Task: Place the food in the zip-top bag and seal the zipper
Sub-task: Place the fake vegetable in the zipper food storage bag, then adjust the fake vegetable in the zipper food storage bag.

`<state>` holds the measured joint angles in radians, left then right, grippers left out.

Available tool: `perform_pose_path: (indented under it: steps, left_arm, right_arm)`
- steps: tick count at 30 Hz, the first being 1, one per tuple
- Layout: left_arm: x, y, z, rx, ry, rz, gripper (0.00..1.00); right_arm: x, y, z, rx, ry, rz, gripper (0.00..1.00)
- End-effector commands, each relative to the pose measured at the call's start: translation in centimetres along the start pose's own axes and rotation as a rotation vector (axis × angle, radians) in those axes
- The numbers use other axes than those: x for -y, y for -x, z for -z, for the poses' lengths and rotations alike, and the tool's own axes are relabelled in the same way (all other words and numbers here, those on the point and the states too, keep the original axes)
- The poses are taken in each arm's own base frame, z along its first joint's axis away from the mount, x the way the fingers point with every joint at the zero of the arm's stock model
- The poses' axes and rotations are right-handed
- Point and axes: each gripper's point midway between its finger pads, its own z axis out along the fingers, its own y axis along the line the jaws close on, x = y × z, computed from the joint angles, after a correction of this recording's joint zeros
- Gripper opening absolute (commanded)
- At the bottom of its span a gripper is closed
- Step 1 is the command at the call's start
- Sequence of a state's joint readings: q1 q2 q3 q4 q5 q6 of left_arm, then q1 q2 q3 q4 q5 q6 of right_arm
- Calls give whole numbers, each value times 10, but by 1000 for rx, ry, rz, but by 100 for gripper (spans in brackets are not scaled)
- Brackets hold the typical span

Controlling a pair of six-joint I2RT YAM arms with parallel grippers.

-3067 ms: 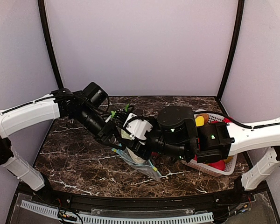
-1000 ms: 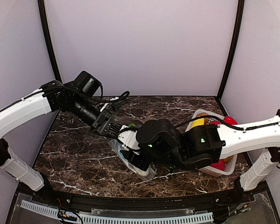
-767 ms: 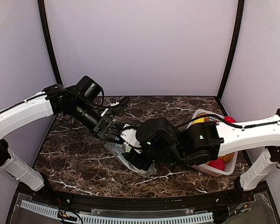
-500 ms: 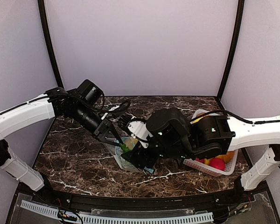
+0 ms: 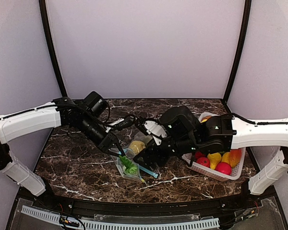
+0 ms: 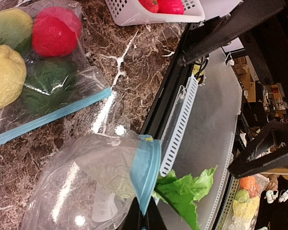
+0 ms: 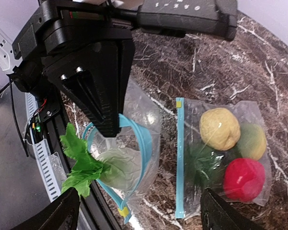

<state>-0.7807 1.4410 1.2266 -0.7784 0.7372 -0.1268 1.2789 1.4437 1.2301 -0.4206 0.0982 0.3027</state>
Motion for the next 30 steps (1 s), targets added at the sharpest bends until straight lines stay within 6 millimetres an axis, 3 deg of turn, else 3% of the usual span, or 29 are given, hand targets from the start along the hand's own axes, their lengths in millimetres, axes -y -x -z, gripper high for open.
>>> perform_pose_path:
  steps: [1,11,20,30]
  left_arm:
    - [-23,-7,-9,-10,65,-29,1]
    - [-24,-14,-14,9,36,-41,1]
    - [-32,-14,-13,27,81,-54,1]
    - [-36,-12,-6,67,98,-59,1]
  right_arm:
    - [-12,-5,-15,-64,62,-42,86]
    - [-9,-25,-51,-162,34,-100,80]
    - [-22,-42,-72,-252,74,-90,89]
    - [-25,-55,-86,-313,42,-115,90]
